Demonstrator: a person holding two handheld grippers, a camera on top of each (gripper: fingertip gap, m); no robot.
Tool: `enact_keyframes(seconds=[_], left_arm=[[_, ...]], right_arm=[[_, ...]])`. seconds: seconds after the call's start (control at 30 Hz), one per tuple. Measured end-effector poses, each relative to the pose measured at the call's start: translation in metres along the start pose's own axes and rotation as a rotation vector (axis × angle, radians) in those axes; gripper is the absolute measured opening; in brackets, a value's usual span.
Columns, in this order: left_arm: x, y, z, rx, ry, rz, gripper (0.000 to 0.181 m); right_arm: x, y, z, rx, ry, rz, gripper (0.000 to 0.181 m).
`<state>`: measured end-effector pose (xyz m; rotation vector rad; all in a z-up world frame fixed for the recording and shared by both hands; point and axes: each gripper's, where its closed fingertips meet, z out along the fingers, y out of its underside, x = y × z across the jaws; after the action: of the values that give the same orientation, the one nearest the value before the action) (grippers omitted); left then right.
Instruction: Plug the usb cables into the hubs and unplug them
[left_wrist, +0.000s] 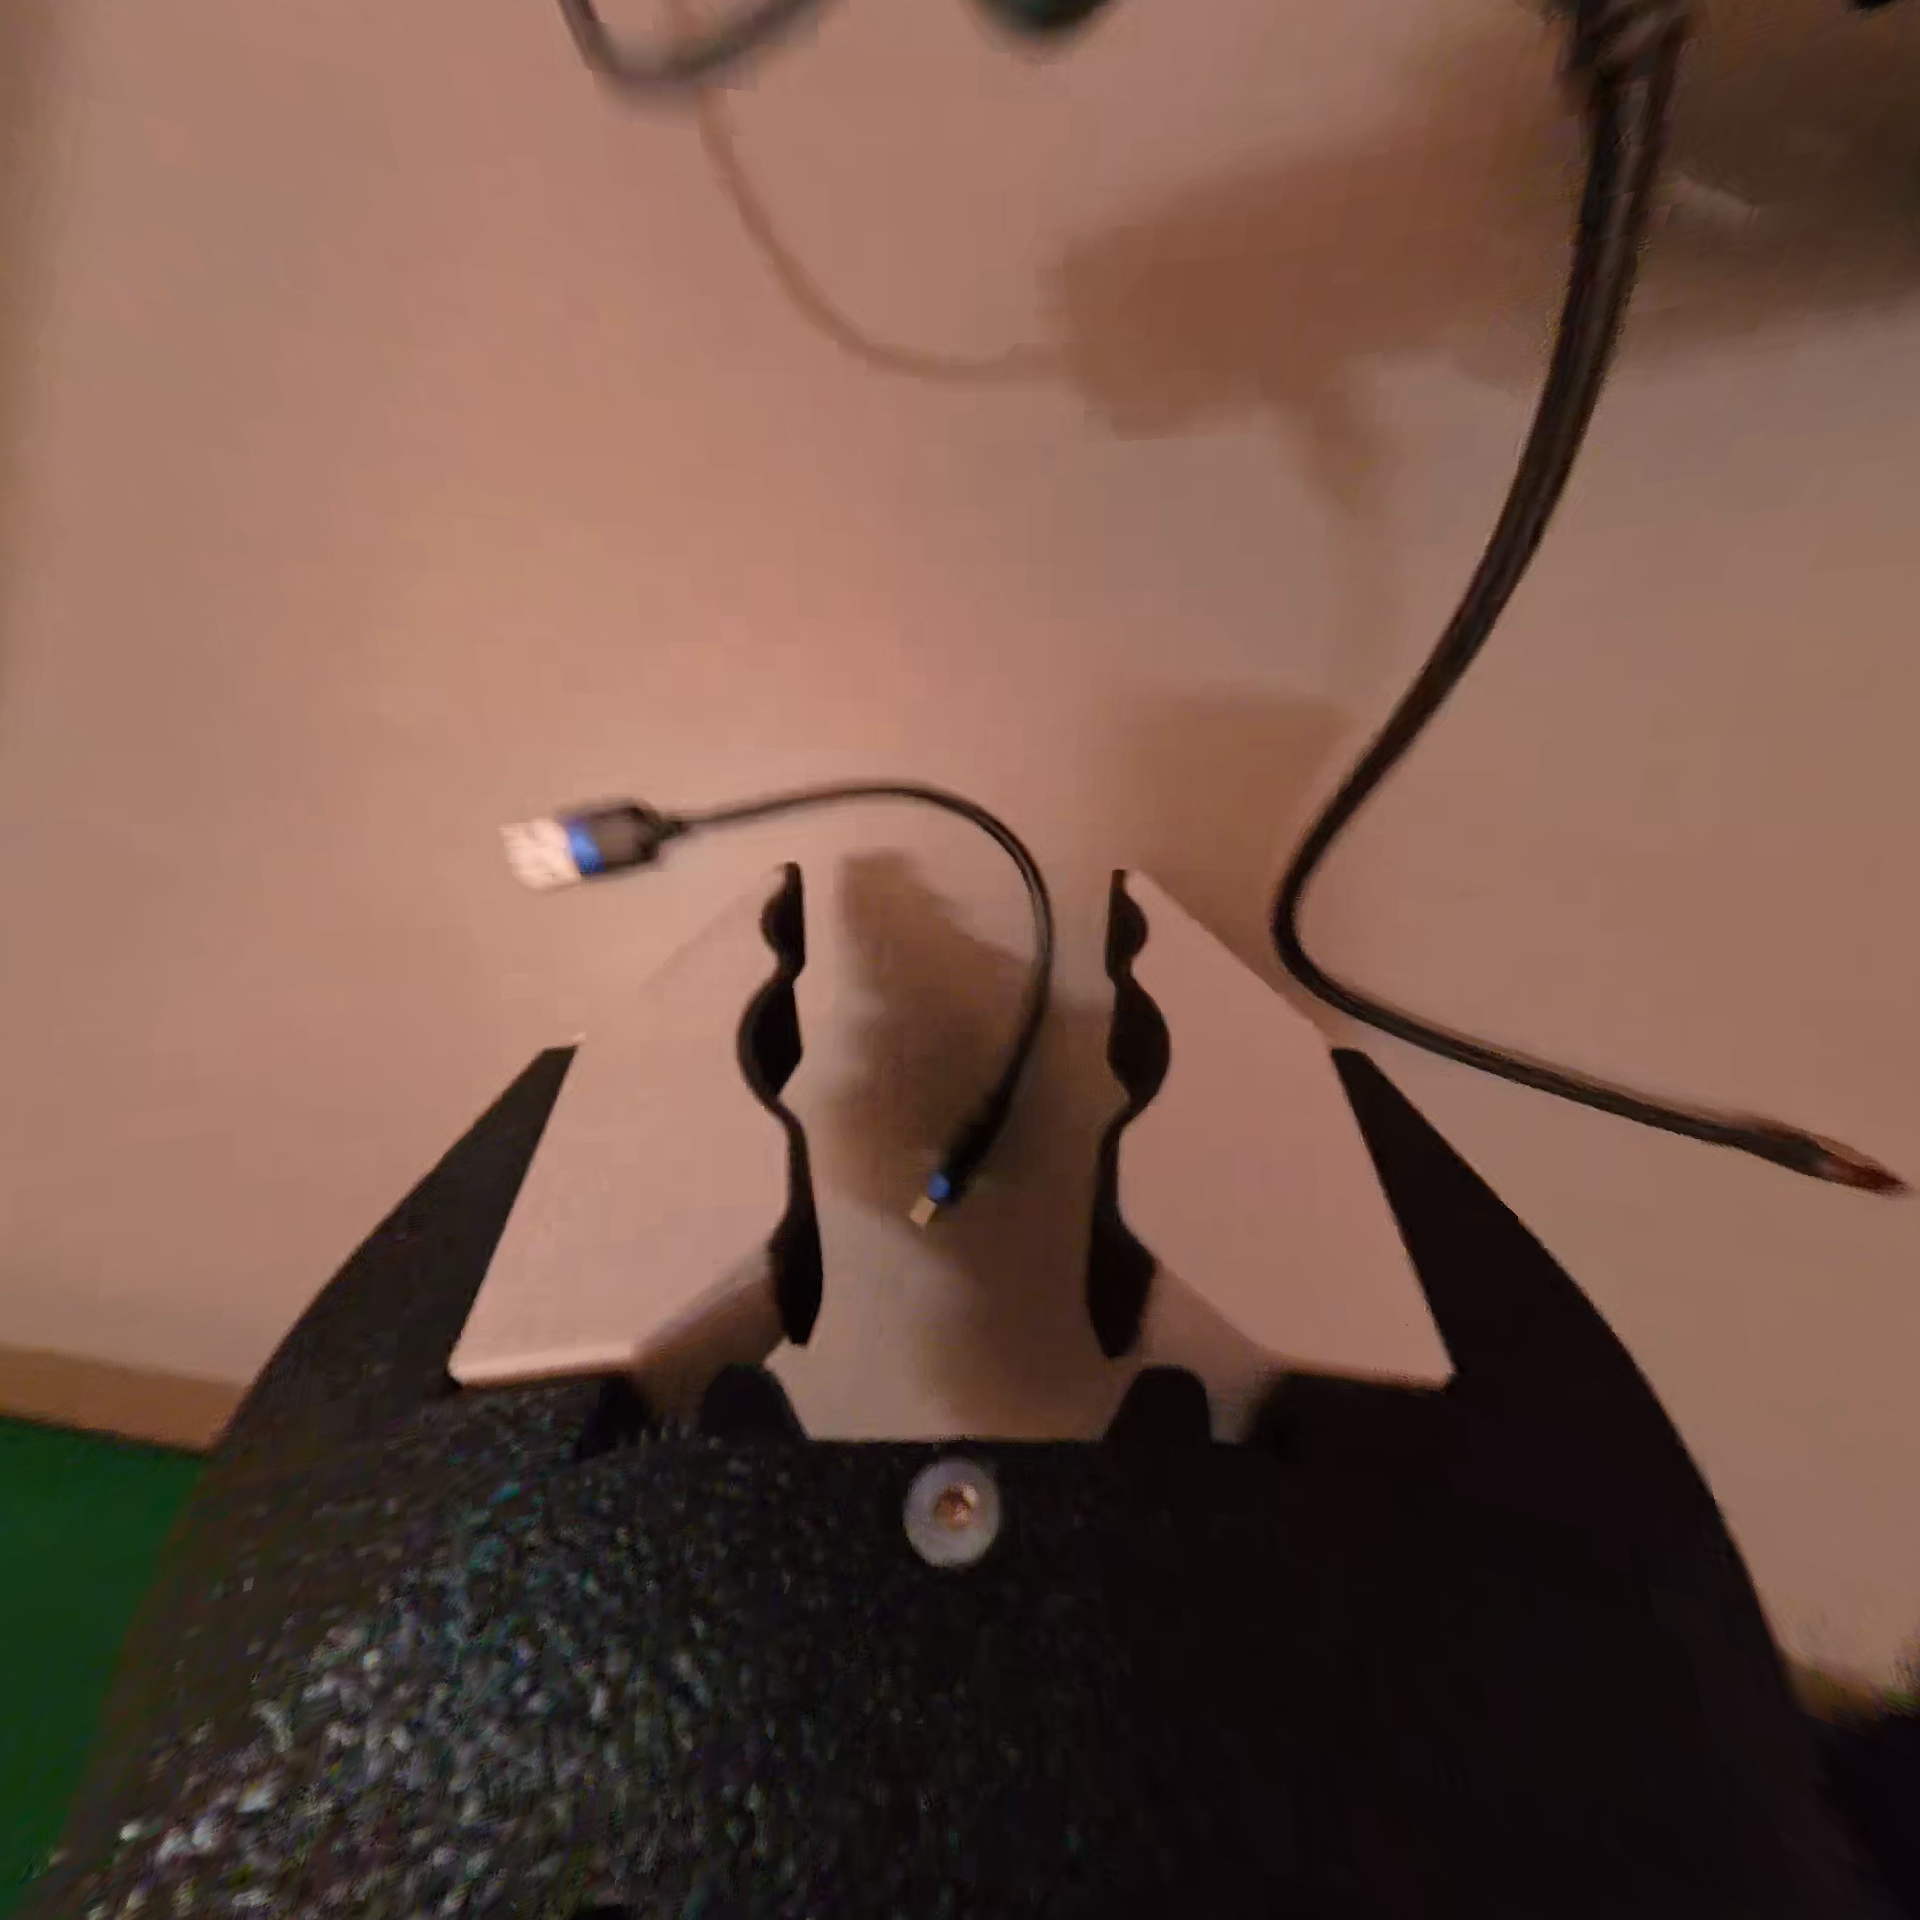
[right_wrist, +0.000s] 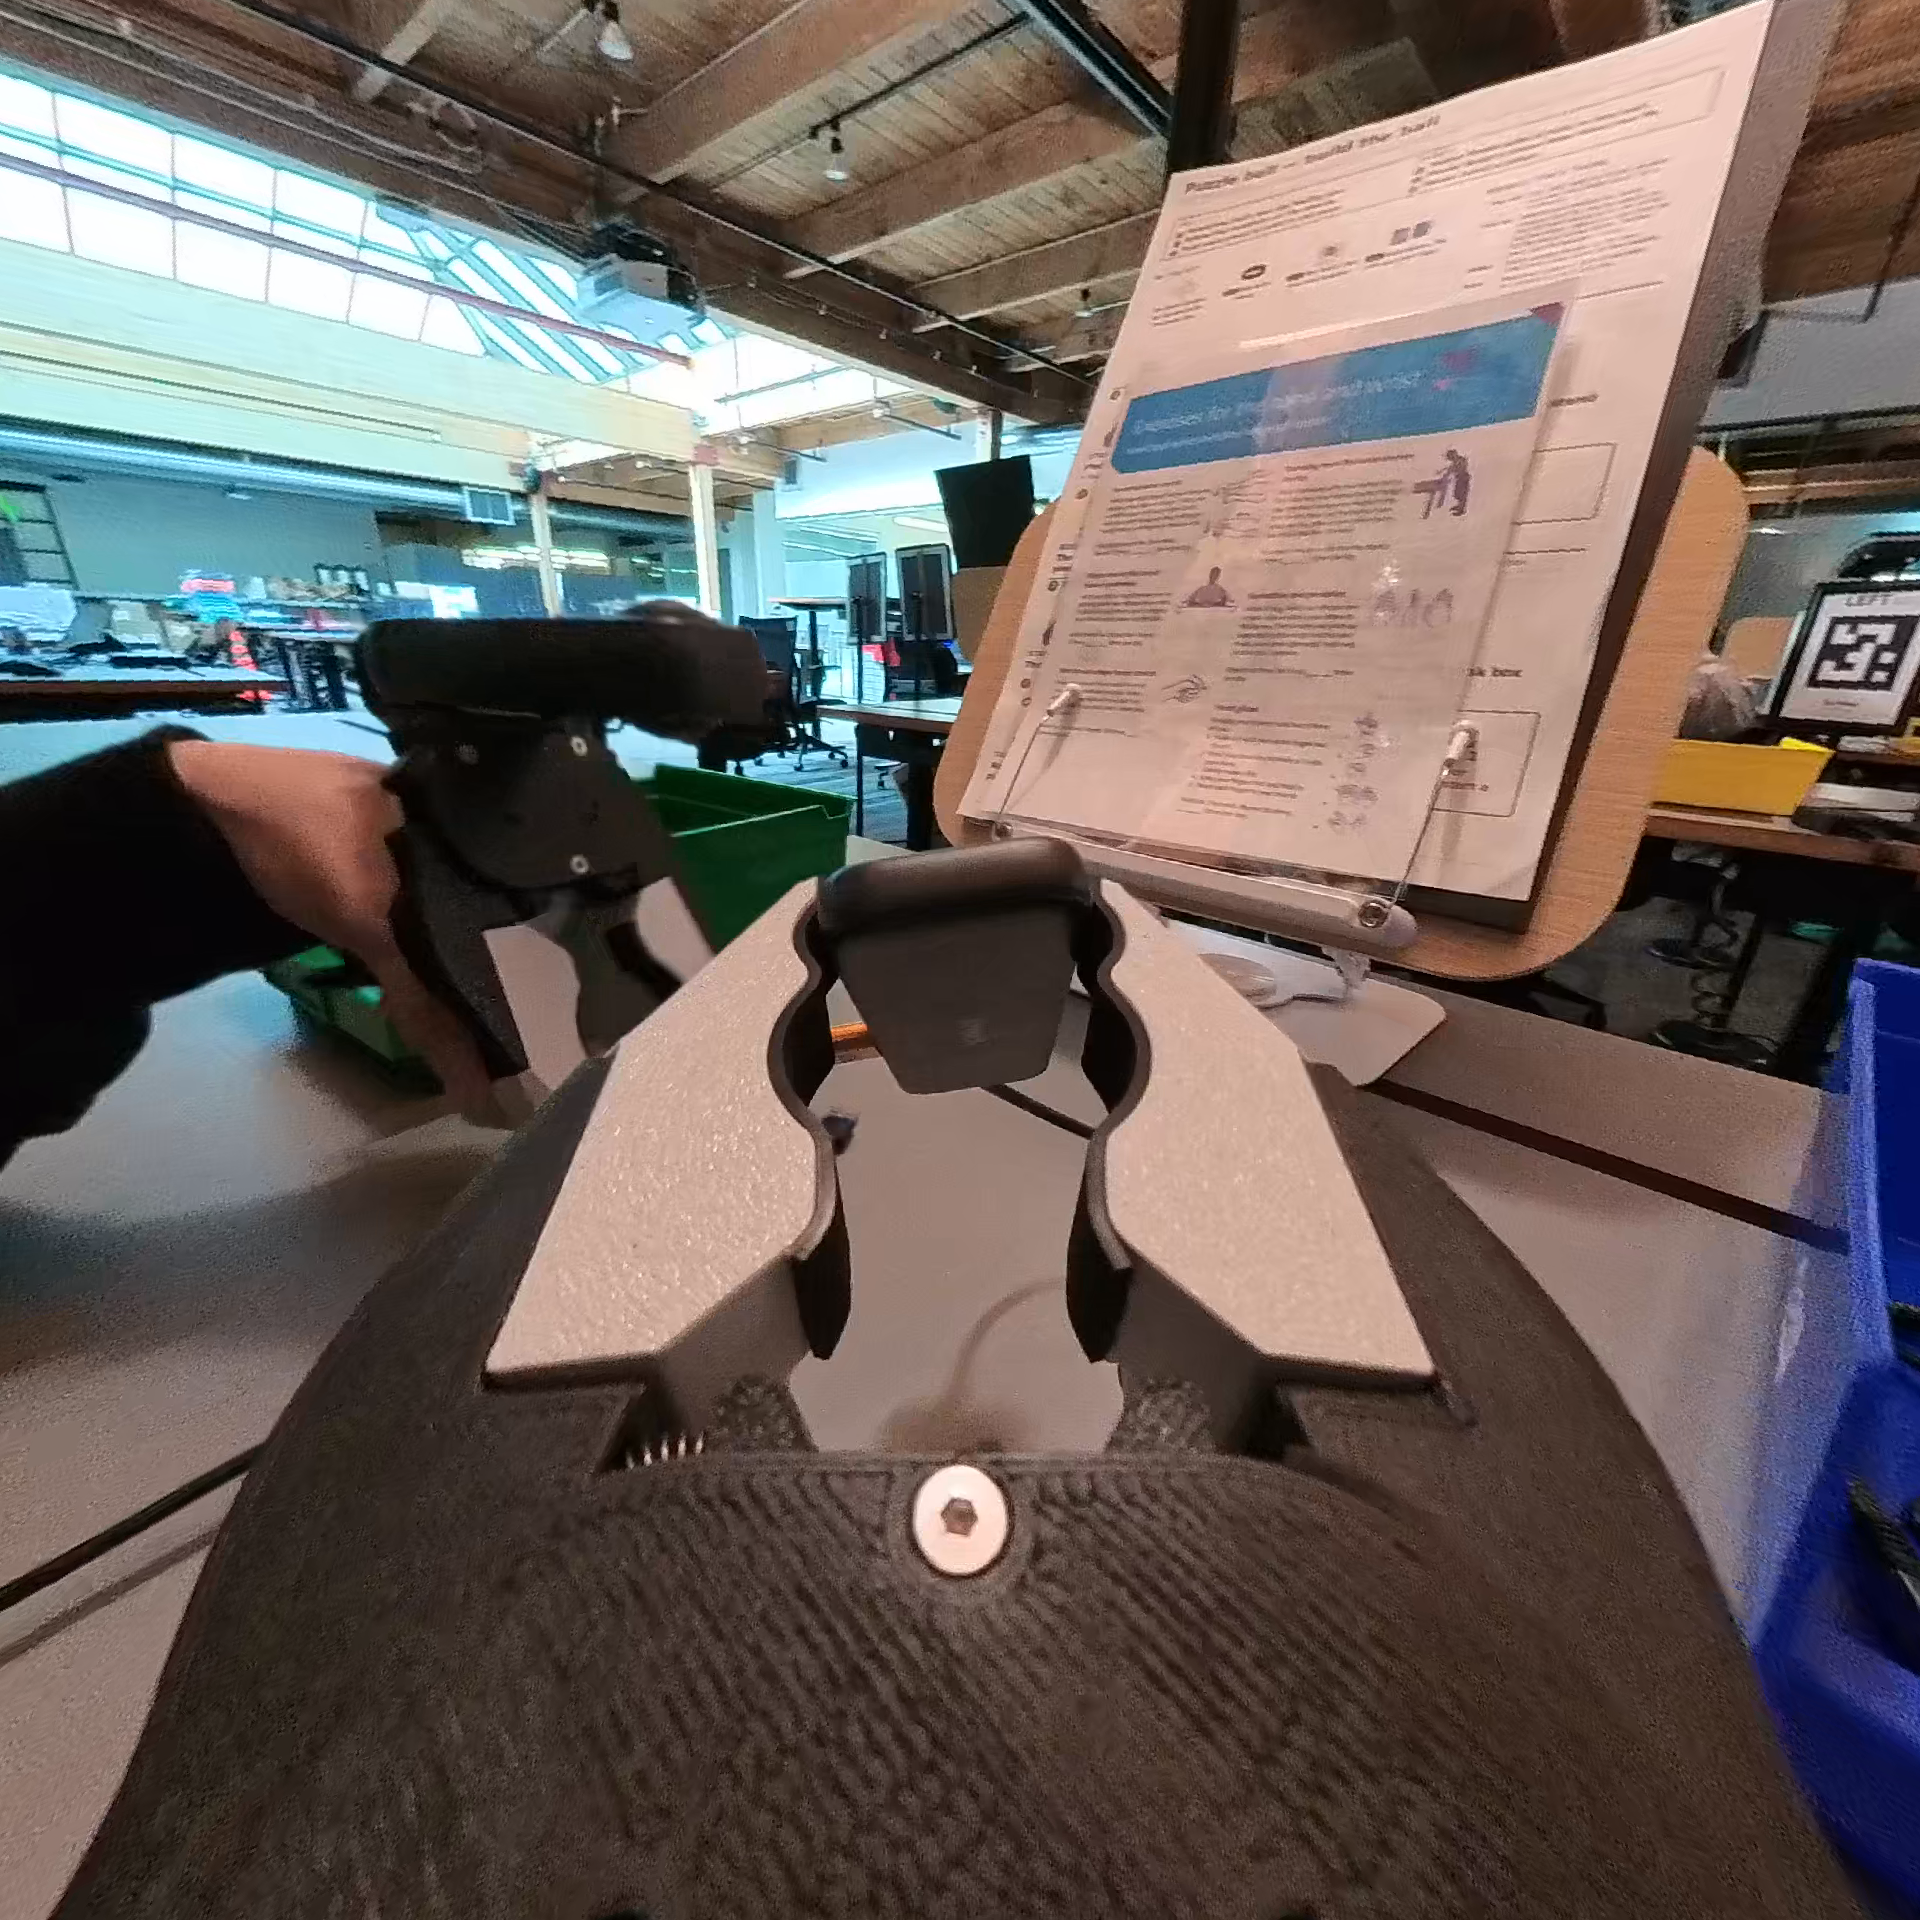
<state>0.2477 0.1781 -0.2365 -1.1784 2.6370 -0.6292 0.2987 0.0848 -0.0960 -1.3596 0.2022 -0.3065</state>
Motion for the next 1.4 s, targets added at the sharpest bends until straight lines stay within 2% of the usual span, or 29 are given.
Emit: enact_keyframes(seconds=[0.03,0.13,0.2,0.27,0.33,0.4,0.43,0.47,0.57,0.73,0.9,1.1,1.4], left_arm=[[-0.005,-0.015,-0.004,0.077,-0.063,0.073,0.061],[-0.006,-0.073,-0.023,0.424,-0.255,0.31,0.069],[0.007,-0.1,-0.037,0.62,-0.34,0.455,0.067],[0.012,-0.115,-0.048,0.754,-0.498,0.575,0.056],[0.01,-0.123,-0.055,0.807,-0.667,0.651,0.048],[0.013,-0.126,-0.051,0.825,-0.732,0.699,0.043],[0.014,-0.127,-0.05,0.837,-0.751,0.708,0.035],[0.014,-0.126,-0.047,0.837,-0.766,0.732,0.017],[0.005,-0.123,-0.052,0.782,-0.872,0.825,0.01],[-0.001,-0.113,-0.07,0.695,-0.915,0.999,0.008],[-0.007,-0.104,-0.075,0.656,-0.924,1.044,0.008],[0.002,-0.105,-0.073,0.638,-0.941,1.12,0.008],[0.003,-0.106,-0.071,0.608,-1.002,1.178,0.009]], right_arm=[[-0.002,-0.001,0.0,0.004,-0.011,0.005,0.046],[-0.005,-0.003,0.0,0.022,-0.031,0.035,0.046],[-0.004,-0.005,0.0,0.036,-0.034,0.061,0.046],[-0.003,-0.007,-0.001,0.054,-0.04,0.097,0.046],[-0.002,-0.009,-0.002,0.079,-0.05,0.154,0.046],[-0.004,-0.011,-0.002,0.099,-0.084,0.202,0.045],[-0.006,-0.012,-0.002,0.105,-0.1,0.218,0.045],[-0.006,-0.013,-0.002,0.109,-0.099,0.226,0.045],[-0.006,-0.004,0.0,0.054,-0.109,0.209,0.045],[-0.016,0.007,0.004,-0.005,-0.169,0.241,0.046],[-0.024,0.016,0.005,-0.076,-0.21,0.165,0.06],[-0.031,0.021,0.002,-0.117,-0.295,0.248,0.068],[-0.033,0.023,0.0,-0.137,-0.316,0.217,0.048]])
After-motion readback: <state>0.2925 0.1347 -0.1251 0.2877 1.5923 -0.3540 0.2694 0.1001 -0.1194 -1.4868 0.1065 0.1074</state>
